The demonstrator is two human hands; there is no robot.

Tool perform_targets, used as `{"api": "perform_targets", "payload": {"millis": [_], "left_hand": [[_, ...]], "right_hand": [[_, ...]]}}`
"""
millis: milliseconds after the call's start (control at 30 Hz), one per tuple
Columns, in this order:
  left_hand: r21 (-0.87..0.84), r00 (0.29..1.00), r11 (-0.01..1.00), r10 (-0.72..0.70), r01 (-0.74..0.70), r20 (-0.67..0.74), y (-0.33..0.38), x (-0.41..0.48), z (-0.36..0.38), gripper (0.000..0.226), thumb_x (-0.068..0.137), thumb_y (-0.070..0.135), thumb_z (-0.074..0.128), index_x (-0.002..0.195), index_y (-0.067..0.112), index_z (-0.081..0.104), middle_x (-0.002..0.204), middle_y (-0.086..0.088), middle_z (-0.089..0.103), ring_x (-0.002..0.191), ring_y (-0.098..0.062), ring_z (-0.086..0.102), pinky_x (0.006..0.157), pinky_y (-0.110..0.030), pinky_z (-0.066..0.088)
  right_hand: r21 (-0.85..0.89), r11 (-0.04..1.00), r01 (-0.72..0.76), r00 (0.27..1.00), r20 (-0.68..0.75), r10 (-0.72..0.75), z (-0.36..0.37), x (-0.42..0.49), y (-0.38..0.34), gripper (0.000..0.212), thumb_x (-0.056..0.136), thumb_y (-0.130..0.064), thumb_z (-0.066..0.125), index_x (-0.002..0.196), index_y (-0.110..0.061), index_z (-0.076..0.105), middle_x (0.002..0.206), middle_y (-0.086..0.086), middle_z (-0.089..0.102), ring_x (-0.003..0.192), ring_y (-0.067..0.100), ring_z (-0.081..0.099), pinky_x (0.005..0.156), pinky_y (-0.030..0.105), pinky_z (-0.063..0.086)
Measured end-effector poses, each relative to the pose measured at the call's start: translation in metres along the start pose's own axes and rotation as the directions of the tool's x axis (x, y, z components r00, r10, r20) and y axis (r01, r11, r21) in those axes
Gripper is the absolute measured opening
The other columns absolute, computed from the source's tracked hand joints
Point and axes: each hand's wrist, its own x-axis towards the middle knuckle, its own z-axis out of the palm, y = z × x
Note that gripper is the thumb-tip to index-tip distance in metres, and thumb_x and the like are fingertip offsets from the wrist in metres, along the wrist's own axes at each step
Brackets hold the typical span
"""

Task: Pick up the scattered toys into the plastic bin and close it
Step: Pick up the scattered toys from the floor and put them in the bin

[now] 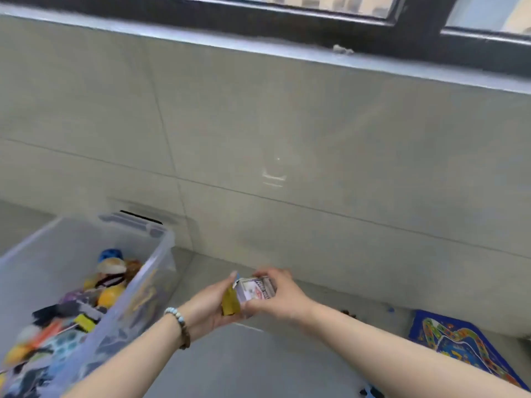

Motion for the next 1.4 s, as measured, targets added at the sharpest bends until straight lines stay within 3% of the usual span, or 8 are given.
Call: {"api": "perform_targets", "payload": {"millis": [133,333,500,600,767,967,1200,1400], "left_hand": [[-0.066,0.985,0.990,0.112,-0.121,-0.128,0.036,-0.068,-0.090,0.035,0.096,0.029,0.045,0.112,0.001,0.060,0.104,-0.017,0.071,0.079,-0.022,0.071,0.069,-0.036,0.059],[-0.181,0.926,0.940,0.226,-0.289,-0.304,0.064,-0.129,-0.202,0.050,0.096,0.038,0.040,0.125,-0.001,0.051,0.113,-0.019,0.067,0.097,-0.025,0.067,0.078,-0.036,0.058],[-0.002,0.910,0.991,0.122,-0.134,-0.396,0.055,-0.134,-0.246,0.087,0.083,0.072,0.028,0.151,0.023,0.005,0.158,0.001,0.008,0.145,-0.023,0.013,0.113,-0.049,0.023],[0.053,0.884,0.989,0.146,-0.137,-0.443,0.047,-0.126,-0.248,0.080,0.086,0.066,0.032,0.150,0.024,0.011,0.157,0.001,0.015,0.143,-0.024,0.019,0.112,-0.047,0.025],[0.213,0.887,0.960,0.255,-0.183,-0.386,0.054,-0.100,-0.212,0.054,0.090,0.044,0.052,0.138,0.021,0.041,0.142,-0.002,0.044,0.121,-0.021,0.050,0.102,-0.038,0.042],[0.402,0.905,0.880,0.361,-0.251,-0.226,0.066,-0.048,-0.112,0.032,0.091,0.032,0.056,0.120,0.020,0.053,0.126,-0.002,0.057,0.107,-0.017,0.058,0.084,-0.027,0.049],[0.584,0.980,0.803,0.191,-0.120,-0.062,0.008,0.040,0.007,0.034,0.091,0.029,0.057,0.122,0.016,0.051,0.111,-0.003,0.058,0.097,-0.019,0.056,0.071,-0.020,0.044],[0.731,0.999,0.682,0.048,-0.028,-0.007,-0.074,0.109,0.074,0.036,0.088,0.026,0.062,0.121,0.013,0.054,0.113,-0.008,0.062,0.091,-0.018,0.055,0.065,-0.021,0.042]], "right_hand": [[-0.023,0.992,0.123,0.987,0.104,-0.120,0.088,0.017,-0.083,0.061,0.066,-0.018,0.079,0.121,-0.023,0.053,0.116,-0.003,0.033,0.092,0.003,0.046,0.060,-0.010,0.031],[0.001,0.964,0.267,0.954,0.138,-0.265,0.192,0.050,-0.168,0.069,0.070,-0.025,0.079,0.130,-0.022,0.047,0.141,0.000,0.031,0.128,0.012,0.038,0.103,0.017,0.030],[-0.045,0.961,0.272,0.962,0.050,-0.269,0.199,0.072,-0.164,0.068,0.079,-0.025,0.073,0.138,-0.024,0.039,0.154,-0.005,0.017,0.141,0.013,0.021,0.108,0.021,0.023],[-0.132,0.961,0.242,0.969,0.090,-0.231,0.172,0.071,-0.132,0.067,0.078,-0.025,0.074,0.136,-0.023,0.041,0.153,0.000,0.020,0.140,0.015,0.023,0.106,0.020,0.024],[-0.223,0.973,0.068,0.995,0.087,-0.050,0.088,0.064,-0.071,0.064,0.074,-0.023,0.078,0.130,-0.017,0.047,0.142,0.006,0.037,0.130,0.019,0.040,0.101,0.021,0.032],[-0.331,0.930,-0.161,0.977,0.081,0.197,-0.034,0.029,0.011,0.059,0.077,-0.025,0.075,0.130,-0.014,0.049,0.141,0.002,0.043,0.126,0.018,0.047,0.090,0.014,0.034],[-0.238,0.861,-0.449,0.891,-0.045,0.452,-0.129,-0.027,0.132,0.060,0.080,-0.031,0.071,0.133,-0.019,0.046,0.142,0.005,0.041,0.129,0.020,0.042,0.104,0.031,0.039],[-0.005,0.816,-0.579,0.811,-0.111,0.575,-0.135,-0.057,0.240,0.058,0.077,-0.028,0.074,0.127,-0.014,0.050,0.136,0.010,0.045,0.114,0.019,0.047,0.089,0.029,0.044]]}}
